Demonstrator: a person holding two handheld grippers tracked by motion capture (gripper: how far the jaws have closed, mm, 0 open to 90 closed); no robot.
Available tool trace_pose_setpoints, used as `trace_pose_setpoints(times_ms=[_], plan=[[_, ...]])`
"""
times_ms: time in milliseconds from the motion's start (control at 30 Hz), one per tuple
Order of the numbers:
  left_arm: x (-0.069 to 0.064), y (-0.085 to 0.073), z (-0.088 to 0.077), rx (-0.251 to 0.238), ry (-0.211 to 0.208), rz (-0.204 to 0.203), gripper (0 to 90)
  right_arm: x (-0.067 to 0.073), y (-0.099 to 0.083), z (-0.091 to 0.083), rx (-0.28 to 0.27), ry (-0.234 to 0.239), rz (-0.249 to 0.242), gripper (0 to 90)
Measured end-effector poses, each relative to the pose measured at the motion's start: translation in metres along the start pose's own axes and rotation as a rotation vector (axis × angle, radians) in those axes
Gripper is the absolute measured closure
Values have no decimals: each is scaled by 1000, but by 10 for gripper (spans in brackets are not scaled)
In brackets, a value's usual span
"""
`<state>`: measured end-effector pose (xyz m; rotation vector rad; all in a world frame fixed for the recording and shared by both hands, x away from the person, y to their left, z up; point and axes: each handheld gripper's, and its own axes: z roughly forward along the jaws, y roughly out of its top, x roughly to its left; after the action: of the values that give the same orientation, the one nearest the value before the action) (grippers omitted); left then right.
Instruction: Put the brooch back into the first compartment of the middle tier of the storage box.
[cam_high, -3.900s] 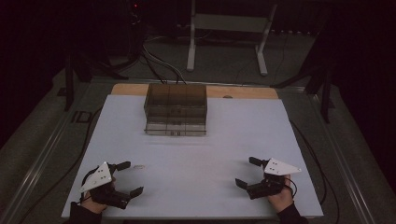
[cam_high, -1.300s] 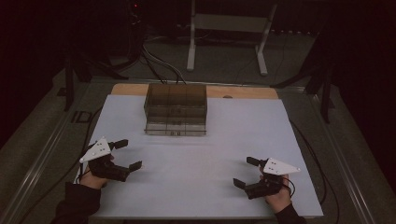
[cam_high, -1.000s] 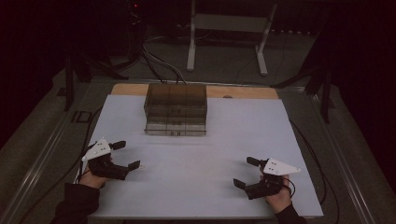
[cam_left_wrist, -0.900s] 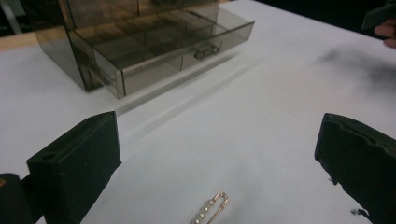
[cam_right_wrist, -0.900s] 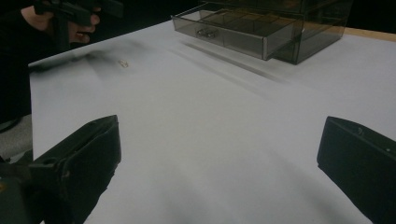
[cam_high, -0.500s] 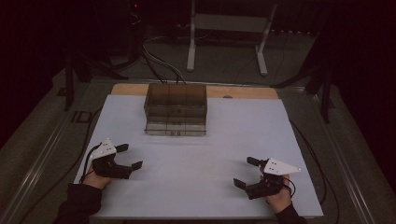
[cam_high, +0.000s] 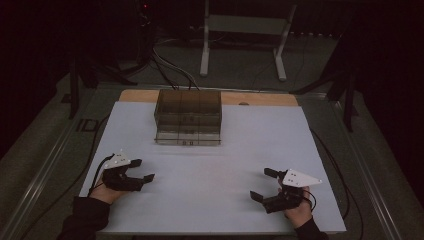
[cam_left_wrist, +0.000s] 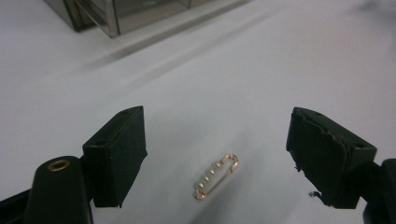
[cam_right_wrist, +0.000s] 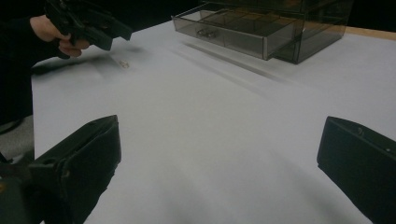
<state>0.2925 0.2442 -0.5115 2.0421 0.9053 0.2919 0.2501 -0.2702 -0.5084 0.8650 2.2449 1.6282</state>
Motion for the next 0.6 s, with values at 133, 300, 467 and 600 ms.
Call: trace_pose_setpoints(times_ms=[133,300,467,600], plan=[[-2,-2,4,40,-5,16,272,0,0,0,1,0,-5,0],[-3,-3,6,59,-9,24,387,0,0,0,2,1,-7,0],[-3,-4,8,75,-23,40,520,1,0,0,5,5,-8,0],[-3,-4,10,86,-27,50,586,0,0,0,5,2,-6,0]])
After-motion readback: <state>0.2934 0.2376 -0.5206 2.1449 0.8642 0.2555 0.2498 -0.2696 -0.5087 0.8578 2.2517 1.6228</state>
